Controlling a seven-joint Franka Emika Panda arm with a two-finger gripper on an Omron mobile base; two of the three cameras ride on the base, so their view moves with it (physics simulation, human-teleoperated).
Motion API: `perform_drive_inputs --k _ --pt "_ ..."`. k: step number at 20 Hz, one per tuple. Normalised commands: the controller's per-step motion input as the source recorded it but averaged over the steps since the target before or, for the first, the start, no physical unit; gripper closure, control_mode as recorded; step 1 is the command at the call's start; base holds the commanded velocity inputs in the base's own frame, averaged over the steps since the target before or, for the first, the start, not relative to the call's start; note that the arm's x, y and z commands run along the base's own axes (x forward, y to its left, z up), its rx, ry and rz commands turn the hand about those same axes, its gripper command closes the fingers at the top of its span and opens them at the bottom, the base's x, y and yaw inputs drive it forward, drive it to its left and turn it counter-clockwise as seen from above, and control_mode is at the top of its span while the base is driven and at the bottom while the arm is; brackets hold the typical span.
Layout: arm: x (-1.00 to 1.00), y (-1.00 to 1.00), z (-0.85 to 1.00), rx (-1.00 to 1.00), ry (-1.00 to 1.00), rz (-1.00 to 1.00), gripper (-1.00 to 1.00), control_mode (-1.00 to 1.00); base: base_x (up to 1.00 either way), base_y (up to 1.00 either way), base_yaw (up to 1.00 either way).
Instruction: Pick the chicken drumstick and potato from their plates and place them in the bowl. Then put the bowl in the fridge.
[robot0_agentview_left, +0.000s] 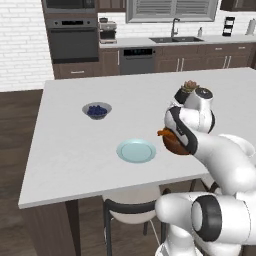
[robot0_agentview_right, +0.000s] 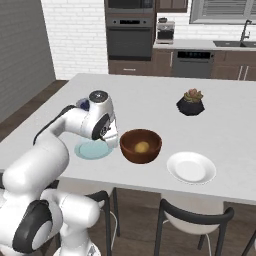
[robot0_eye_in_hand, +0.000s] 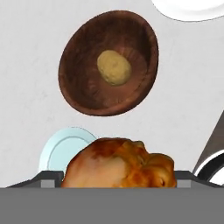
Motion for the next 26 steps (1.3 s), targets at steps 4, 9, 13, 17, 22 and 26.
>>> perform_drive_inputs --k 4,9,13,17,22,26 --pt "0.23 -0.76 0.16 0.03 0.11 0.01 1.0 -1.0 0.0 0.0 0.0" --pt "0.35 -0.65 -0.02 0.01 0.12 0.05 1.0 -1.0 0.0 0.0 0.0" --pt "0.43 -0.37 -0.11 0.0 0.06 0.06 1.0 -1.0 0.0 0.0 0.0" --pt "0.2 -0.03 -0.29 0.0 0.0 0.02 1.0 -1.0 0.0 0.0 0.0" --pt "0.17 0.0 -0.54 0.0 0.02 0.0 1.0 -1.0 0.0 0.0 0.0" --pt "0.34 0.0 -0.52 0.0 0.08 0.0 1.0 -1.0 0.0 0.0 0.0"
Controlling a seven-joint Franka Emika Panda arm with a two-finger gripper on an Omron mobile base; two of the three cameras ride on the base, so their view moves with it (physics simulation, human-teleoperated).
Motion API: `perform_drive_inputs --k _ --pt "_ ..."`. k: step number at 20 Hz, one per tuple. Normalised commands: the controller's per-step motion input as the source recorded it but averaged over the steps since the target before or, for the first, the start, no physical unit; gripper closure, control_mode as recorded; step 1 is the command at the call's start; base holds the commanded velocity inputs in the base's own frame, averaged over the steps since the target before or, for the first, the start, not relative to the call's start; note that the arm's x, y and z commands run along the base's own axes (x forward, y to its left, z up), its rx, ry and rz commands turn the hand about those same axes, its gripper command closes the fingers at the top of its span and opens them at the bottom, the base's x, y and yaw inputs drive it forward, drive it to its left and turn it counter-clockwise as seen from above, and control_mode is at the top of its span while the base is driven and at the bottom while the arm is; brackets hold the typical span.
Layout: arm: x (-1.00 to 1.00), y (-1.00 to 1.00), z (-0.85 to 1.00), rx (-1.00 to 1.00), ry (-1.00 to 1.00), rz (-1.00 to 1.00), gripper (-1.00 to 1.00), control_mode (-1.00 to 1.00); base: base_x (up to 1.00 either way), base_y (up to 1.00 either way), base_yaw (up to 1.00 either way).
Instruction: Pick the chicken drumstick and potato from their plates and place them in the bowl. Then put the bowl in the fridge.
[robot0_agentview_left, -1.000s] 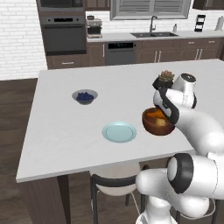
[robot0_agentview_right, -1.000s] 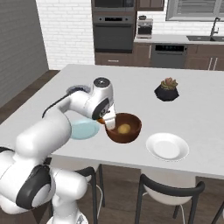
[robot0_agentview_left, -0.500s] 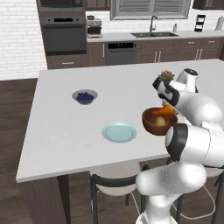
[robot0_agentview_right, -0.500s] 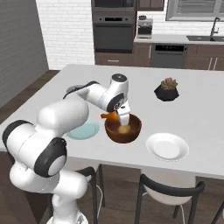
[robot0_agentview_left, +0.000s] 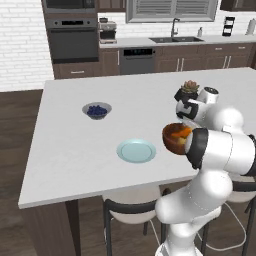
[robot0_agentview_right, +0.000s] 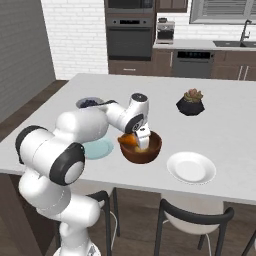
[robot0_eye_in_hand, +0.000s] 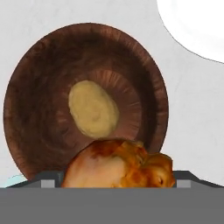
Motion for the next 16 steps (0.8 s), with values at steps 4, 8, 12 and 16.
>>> perform_drive_inputs --k 4,8,12,16 --pt "0.47 -0.21 -0.29 0.0 0.07 0.0 1.0 -1.0 0.0 0.0 0.0" --pt "0.5 -0.27 -0.33 0.0 0.13 0.0 1.0 -1.0 0.0 0.0 0.0" --pt "0.45 -0.23 -0.3 0.0 0.15 0.0 1.0 -1.0 0.0 0.0 0.0" --pt "0.11 0.04 -0.22 0.0 0.04 0.0 -1.0 -1.0 0.0 0.0 0.0"
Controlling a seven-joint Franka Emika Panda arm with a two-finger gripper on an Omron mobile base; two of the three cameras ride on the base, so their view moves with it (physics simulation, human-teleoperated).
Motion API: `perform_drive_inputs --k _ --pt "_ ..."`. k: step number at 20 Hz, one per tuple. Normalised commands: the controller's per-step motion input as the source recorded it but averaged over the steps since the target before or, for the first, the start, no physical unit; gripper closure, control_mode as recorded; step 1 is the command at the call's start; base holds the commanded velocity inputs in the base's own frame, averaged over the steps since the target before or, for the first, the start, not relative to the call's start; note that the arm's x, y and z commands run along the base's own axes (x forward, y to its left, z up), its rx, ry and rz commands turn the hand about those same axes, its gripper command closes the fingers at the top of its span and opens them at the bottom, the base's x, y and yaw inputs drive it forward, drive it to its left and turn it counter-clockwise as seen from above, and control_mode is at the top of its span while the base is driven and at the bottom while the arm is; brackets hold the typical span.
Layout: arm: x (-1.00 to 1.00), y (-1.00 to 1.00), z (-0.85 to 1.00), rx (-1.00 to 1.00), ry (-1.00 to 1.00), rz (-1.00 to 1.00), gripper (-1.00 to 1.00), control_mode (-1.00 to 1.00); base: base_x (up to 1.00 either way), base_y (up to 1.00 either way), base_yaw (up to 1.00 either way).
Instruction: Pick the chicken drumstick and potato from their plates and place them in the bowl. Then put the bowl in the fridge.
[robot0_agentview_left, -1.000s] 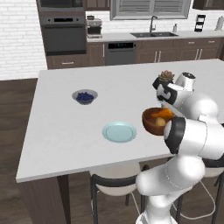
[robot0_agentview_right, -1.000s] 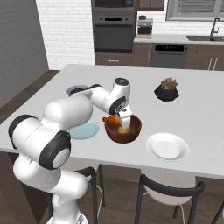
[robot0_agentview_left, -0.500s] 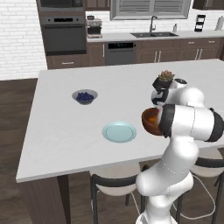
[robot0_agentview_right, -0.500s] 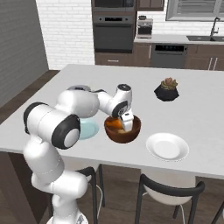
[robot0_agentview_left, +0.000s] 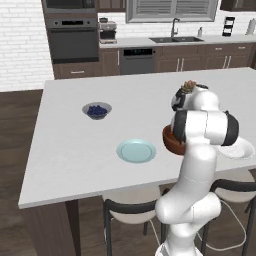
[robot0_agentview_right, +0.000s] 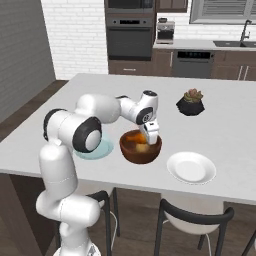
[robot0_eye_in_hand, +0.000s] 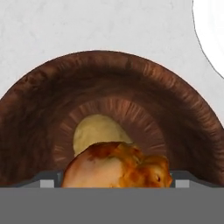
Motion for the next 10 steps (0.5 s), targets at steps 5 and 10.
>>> perform_drive_inputs --k 5,10 --pt "-0.14 0.0 0.0 0.0 -0.02 0.0 -1.0 -1.0 0.0 0.0 0.0" --pt "-0.52 0.0 0.02 0.0 -0.08 0.0 -1.0 -1.0 0.0 0.0 0.0"
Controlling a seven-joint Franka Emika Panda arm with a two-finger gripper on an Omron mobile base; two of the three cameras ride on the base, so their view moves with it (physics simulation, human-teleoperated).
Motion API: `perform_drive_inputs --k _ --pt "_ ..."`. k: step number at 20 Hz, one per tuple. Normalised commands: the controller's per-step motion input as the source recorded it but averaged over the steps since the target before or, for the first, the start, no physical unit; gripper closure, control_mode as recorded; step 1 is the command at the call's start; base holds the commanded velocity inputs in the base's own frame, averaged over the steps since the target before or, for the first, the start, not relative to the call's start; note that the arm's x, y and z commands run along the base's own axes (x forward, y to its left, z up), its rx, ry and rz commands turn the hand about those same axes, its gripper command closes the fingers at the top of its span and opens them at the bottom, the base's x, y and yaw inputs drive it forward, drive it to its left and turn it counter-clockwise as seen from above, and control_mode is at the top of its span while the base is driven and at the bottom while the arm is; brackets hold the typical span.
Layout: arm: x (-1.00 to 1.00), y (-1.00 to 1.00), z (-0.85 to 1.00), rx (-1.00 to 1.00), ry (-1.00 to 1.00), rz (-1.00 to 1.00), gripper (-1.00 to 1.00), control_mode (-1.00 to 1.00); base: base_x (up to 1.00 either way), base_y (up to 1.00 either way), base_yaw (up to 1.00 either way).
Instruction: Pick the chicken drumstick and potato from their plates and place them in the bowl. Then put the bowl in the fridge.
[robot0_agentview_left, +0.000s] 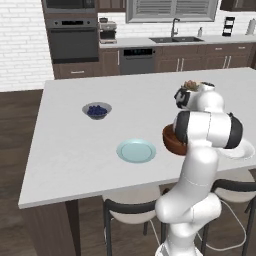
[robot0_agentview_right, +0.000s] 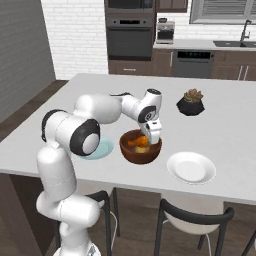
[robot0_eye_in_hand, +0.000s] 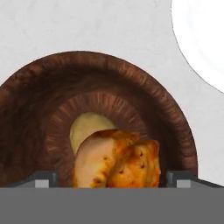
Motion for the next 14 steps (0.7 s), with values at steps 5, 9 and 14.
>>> perform_drive_inputs --k 5,9,14 --pt "-0.45 0.04 0.21 0.0 -0.12 0.0 -1.0 -1.0 0.0 0.0 0.0" --pt "-0.48 0.06 0.52 0.0 -0.16 0.0 -1.0 -1.0 0.0 0.0 0.0" --pt "-0.65 0.0 0.35 0.01 -0.03 0.0 -1.0 -1.0 0.0 0.0 0.0"
